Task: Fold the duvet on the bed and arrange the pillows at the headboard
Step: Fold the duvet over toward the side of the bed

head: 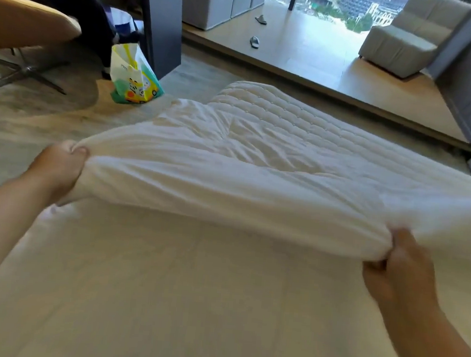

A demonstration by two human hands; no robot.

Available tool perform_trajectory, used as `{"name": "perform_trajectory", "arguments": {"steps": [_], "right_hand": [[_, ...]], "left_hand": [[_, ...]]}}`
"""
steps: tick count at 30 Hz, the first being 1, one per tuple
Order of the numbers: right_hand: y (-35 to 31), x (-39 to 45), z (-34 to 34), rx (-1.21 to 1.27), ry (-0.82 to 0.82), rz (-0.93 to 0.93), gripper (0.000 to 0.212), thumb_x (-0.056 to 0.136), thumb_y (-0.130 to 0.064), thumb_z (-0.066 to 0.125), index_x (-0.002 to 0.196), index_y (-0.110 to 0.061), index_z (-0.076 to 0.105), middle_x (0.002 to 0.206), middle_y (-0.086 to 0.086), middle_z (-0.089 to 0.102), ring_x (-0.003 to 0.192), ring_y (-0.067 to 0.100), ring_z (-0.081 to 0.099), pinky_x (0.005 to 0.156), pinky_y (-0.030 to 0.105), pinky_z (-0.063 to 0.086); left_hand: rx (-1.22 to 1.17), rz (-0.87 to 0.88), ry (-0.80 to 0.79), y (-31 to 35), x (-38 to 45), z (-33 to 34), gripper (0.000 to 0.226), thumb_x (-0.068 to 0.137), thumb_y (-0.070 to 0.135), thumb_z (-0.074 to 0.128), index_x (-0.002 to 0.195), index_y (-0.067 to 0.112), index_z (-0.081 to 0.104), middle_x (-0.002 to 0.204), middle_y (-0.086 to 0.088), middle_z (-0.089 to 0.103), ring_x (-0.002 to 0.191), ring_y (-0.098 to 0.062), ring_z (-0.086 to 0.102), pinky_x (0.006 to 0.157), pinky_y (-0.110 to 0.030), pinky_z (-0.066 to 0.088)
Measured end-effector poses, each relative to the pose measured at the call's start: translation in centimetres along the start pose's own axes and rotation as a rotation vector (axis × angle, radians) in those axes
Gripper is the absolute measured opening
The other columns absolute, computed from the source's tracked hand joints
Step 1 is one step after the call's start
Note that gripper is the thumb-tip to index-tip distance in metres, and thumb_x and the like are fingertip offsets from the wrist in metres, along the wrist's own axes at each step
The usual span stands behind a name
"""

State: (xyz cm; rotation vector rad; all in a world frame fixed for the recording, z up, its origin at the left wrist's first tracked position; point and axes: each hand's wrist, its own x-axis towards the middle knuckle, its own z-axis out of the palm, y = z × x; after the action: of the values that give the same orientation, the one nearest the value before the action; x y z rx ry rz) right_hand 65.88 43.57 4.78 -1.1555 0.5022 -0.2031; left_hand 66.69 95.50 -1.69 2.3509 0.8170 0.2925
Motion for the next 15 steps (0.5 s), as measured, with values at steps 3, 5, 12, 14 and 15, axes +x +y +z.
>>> {"name": "perform_trajectory", "arguments": {"steps": [3, 5, 12, 14, 15], "right_hand": [[7.1, -5.5, -3.9, -0.081, 0.045, 0.186, 0.018, 0.099, -0.013, 0.053, 0.086, -0.017, 0.066, 0.074, -0.010, 0.071, 0.056, -0.001, 0.064, 0.045, 0.014, 0.049], [12.3, -7.4, -5.3, -0.170, 0.040, 0.431, 0.021, 0.092, -0.007, 0.061, 0.113, -0.009, 0.063, 0.088, 0.006, 0.071, 0.058, 0.019, 0.067, 0.041, 0.024, 0.050], [12.1, -5.2, -2.0, -0.089, 0.083, 0.448, 0.020, 0.088, -0.009, 0.064, 0.108, -0.015, 0.065, 0.087, 0.002, 0.074, 0.076, 0.017, 0.069, 0.050, 0.024, 0.056], [9.9, -5.9, -1.2, -0.072, 0.040, 0.333, 0.012, 0.091, -0.009, 0.061, 0.100, -0.014, 0.065, 0.080, 0.000, 0.070, 0.063, 0.010, 0.068, 0.045, 0.020, 0.051], [9.3, -6.4, -1.3, -0.076, 0.048, 0.278, 0.010, 0.091, -0.010, 0.060, 0.098, -0.014, 0.065, 0.078, 0.000, 0.067, 0.059, 0.007, 0.066, 0.044, 0.018, 0.048]], "left_hand": [[0.108, -0.014, -0.055, -3.1, 2.2, -1.0, 0.028, 0.101, 0.029, 0.043, 0.105, 0.007, 0.059, 0.107, -0.025, 0.061, 0.098, -0.042, 0.056, 0.082, -0.045, 0.043], [0.239, -0.071, -0.099, -5.9, 2.3, -0.6, 0.025, 0.101, 0.026, 0.043, 0.100, 0.006, 0.060, 0.110, -0.028, 0.062, 0.096, -0.041, 0.058, 0.078, -0.043, 0.044], [0.248, -0.085, -0.079, -7.4, 3.2, 0.3, 0.026, 0.098, 0.023, 0.040, 0.091, 0.005, 0.058, 0.096, -0.031, 0.063, 0.088, -0.045, 0.060, 0.072, -0.045, 0.046], [0.153, -0.023, -0.022, -6.1, 3.8, -0.9, 0.027, 0.099, 0.026, 0.040, 0.094, 0.007, 0.058, 0.095, -0.025, 0.062, 0.088, -0.042, 0.058, 0.074, -0.045, 0.044], [0.096, -0.005, 0.003, -5.7, 3.9, -1.7, 0.027, 0.100, 0.029, 0.040, 0.097, 0.010, 0.059, 0.095, -0.020, 0.061, 0.090, -0.040, 0.057, 0.075, -0.044, 0.043]]}}
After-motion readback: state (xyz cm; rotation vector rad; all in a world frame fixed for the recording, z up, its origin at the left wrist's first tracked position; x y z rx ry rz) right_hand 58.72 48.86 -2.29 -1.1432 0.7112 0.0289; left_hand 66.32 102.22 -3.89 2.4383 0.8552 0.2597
